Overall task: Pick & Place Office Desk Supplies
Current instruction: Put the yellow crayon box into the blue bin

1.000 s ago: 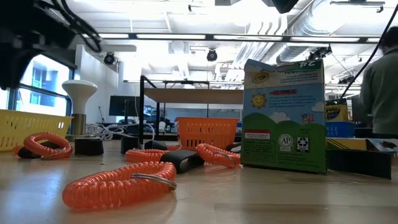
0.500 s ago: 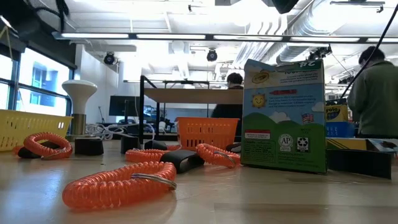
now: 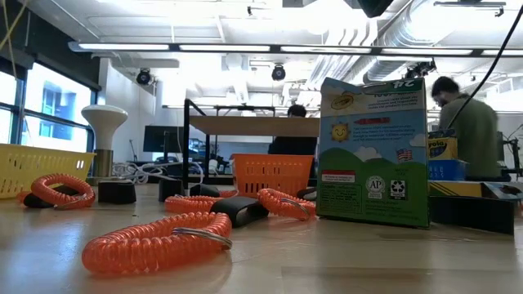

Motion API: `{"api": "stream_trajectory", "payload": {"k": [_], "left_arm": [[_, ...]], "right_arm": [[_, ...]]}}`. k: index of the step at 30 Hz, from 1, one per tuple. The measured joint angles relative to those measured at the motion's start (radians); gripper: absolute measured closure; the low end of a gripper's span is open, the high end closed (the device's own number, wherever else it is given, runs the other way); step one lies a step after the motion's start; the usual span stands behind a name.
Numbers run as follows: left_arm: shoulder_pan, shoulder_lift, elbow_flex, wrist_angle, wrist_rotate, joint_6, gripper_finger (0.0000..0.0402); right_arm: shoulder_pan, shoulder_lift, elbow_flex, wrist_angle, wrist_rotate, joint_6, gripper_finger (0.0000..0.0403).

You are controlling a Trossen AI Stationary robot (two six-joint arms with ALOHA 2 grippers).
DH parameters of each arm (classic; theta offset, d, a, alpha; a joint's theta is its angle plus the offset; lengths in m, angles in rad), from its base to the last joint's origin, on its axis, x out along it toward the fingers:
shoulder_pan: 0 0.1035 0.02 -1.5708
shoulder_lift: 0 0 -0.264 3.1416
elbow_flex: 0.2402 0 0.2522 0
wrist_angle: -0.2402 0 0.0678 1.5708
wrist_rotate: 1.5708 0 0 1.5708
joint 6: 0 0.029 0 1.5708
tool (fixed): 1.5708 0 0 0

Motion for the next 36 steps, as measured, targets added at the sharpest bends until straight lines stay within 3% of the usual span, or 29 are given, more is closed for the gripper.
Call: {"api": "stream_trajectory", "payload": {"k": [4,7,12,20,26,31,36], "left_arm": [[-0.062,0.0,0.0,0.103,-0.224,0.132,0.0305],[-0.077,0.005,0.0,0.152,-0.309,0.183,0.0306],[-0.077,0.075,0.001,0.148,-0.336,0.243,0.0321],[-0.076,0.187,0.016,0.154,-0.309,0.215,0.0362],[-0.065,0.188,0.079,0.289,-0.313,0.262,0.0371],[-0.049,0.198,0.081,0.543,-0.368,0.505,0.0372],[0.006,0.215,0.081,0.68,-0.475,0.692,0.0372]], "right_arm": [[0.0,0.0,0.0,0.022,0.0,-0.002,0.0223],[0.0,0.0,0.0,0.03,0.0,-0.003,0.0223],[0.001,0.0,0.0,0.03,-0.004,-0.003,0.0223],[0.016,0.0,0.0,0.026,-0.004,-0.011,0.0223],[0.018,0.0,0.0,0.03,-0.003,-0.011,0.0223],[0.018,0.0,0.0,0.046,-0.003,-0.011,0.0223],[0.019,0.0,0.0,0.052,-0.003,0.009,0.0223]]}}
